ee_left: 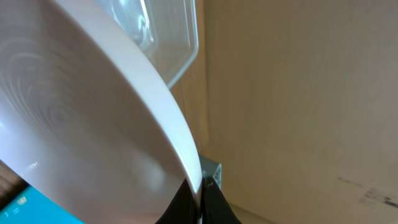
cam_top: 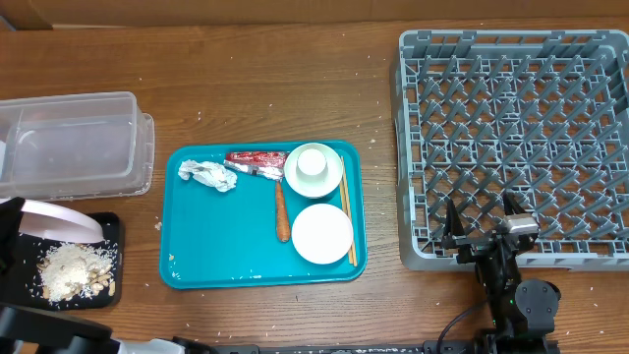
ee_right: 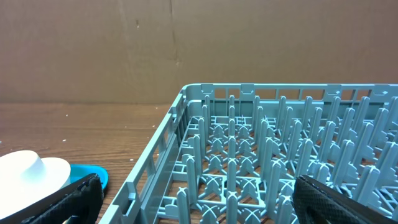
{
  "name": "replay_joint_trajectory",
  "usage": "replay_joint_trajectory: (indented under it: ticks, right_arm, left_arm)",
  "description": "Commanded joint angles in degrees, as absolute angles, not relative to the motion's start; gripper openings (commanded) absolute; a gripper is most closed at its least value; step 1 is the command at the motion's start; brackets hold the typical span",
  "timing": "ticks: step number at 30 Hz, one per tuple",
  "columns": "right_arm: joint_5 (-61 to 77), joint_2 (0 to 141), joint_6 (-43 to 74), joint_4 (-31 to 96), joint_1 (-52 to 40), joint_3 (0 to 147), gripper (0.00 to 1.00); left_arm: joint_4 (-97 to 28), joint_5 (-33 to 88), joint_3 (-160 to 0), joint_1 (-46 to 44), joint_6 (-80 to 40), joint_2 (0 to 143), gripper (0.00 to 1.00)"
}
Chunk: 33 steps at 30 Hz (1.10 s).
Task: Sort waste into correct bins and load items into the dishwasher
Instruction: 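Lift the plate left and tip the rice onto the black tray, then return the emptied plate to the teal tray with the left gripper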
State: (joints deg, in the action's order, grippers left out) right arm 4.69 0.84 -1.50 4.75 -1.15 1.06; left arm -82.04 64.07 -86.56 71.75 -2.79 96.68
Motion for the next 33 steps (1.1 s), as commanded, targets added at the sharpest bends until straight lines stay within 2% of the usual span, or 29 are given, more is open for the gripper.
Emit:
replay_joint_trajectory:
  ticks: [1, 4, 7, 15, 23, 28, 33]
  right_arm:
    - [5.02, 0.16, -1.32, 4.4, -0.91, 0.47, 1.0]
    - [5.02, 0.16, -1.32, 4.4, -0.91, 0.47, 1.0]
    - [5.02, 0.16, -1.32, 4.4, -0.89, 0.47, 1.0]
    - [5.02, 0.16, -1.32, 4.4, -0.91, 0.47, 1.0]
    - [5.02, 0.16, -1.32, 4.4, -0.91, 0.47, 1.0]
    - [5.02, 0.16, -1.32, 4.4, -0.91, 0.47, 1.0]
    - [5.02, 0.16, -1.32, 4.4, -0.91, 0.47, 1.0]
  left_arm:
    - [-85.17, 65.89, -86.43, 70.85, 1.23, 90.26, 0.04]
    - [-88.49, 63.7, -86.43, 67.72, 3.92, 84.88, 0.04]
    - [-88.92, 55.68, -86.41, 61.36, 3.49, 78.89, 0.04]
    - [-83.72, 25.45, -86.41, 28.16, -12.88, 68.25, 0.04]
    - [-83.61, 3.88, -82.59, -3.46, -24.12, 70.46, 0.04]
    - [-77.65, -3.07, -74.91, -13.91, -32.12, 73.76, 0.04]
    - [-68.95, -3.05, -68.86, -18.22, -33.85, 79.79, 0.04]
